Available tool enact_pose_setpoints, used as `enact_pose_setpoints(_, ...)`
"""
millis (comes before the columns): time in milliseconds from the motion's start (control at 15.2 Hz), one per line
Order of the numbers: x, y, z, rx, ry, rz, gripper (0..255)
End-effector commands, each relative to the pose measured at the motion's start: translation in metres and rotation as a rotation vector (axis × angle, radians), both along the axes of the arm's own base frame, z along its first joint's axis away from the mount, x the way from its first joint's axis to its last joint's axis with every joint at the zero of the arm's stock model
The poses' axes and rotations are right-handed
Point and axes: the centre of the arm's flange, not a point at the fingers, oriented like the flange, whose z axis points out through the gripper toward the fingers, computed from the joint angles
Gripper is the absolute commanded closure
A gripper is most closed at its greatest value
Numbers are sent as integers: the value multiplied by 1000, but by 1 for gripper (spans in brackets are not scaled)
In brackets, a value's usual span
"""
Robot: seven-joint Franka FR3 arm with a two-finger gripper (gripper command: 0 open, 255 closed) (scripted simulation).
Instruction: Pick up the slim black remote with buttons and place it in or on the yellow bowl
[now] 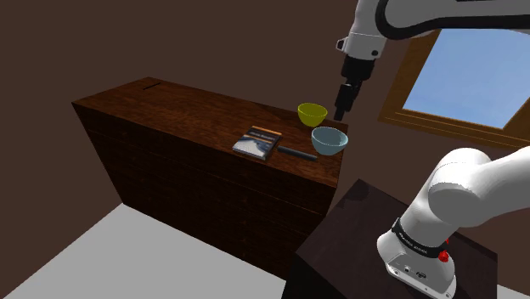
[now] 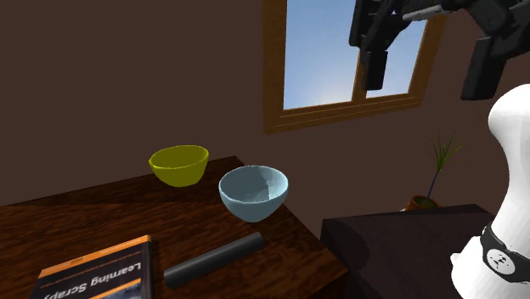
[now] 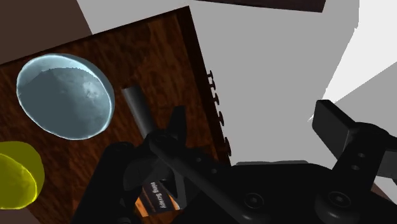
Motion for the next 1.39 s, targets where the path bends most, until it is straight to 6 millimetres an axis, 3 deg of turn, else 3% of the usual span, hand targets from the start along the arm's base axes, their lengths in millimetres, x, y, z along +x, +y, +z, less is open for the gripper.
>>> enact_pose_setpoints(0, 13, -7, -23, -9, -5, 10, 0)
enact_pose_setpoints(1320, 160, -80, -221, -99, -37, 93, 0)
